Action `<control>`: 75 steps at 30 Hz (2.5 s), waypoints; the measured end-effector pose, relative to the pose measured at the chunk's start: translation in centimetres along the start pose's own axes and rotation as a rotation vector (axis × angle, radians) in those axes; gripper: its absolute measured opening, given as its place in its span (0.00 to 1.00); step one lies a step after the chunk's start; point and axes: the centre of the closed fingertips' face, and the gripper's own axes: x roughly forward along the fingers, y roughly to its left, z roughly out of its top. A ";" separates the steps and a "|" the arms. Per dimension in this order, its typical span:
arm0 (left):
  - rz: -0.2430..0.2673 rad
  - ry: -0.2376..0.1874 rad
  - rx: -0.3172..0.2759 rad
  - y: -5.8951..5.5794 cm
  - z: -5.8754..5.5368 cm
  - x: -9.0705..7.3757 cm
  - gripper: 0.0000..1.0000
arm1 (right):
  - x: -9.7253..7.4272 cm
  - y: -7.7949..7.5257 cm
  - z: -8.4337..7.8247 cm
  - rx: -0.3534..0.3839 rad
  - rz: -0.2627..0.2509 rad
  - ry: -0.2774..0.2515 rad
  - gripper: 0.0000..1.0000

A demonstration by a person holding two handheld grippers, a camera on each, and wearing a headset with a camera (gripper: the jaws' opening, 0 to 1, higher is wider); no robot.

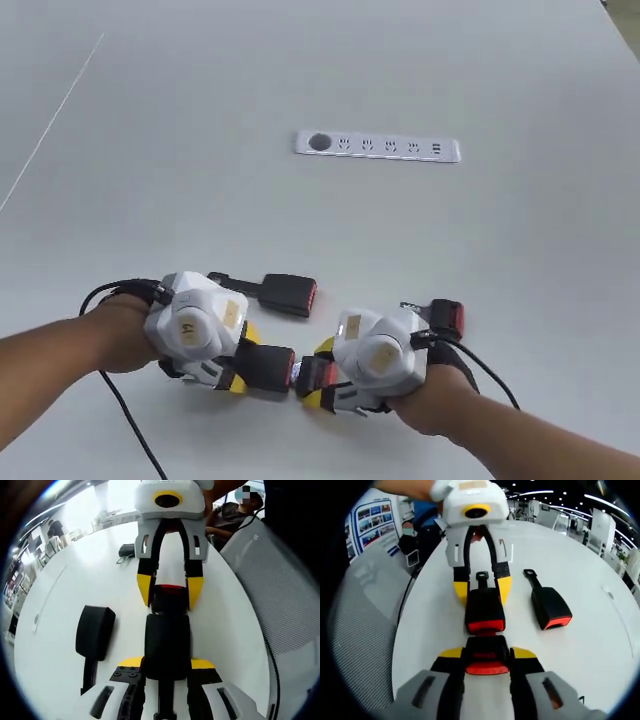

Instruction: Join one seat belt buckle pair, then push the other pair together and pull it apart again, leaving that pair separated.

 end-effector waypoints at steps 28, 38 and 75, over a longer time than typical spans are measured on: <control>-0.008 -0.077 -0.012 -0.7 0.2 -0.3 0.32 | -0.5 0.1 -0.2 -0.010 -0.044 -0.071 0.33; -0.013 -0.068 -0.013 -0.7 0.2 -0.2 0.32 | -0.5 0.1 -0.2 -0.004 -0.046 -0.070 0.33; 0.093 -0.128 -0.175 0.4 2.5 -2.5 0.85 | -4.7 -0.3 0.3 0.161 -0.142 -0.133 0.71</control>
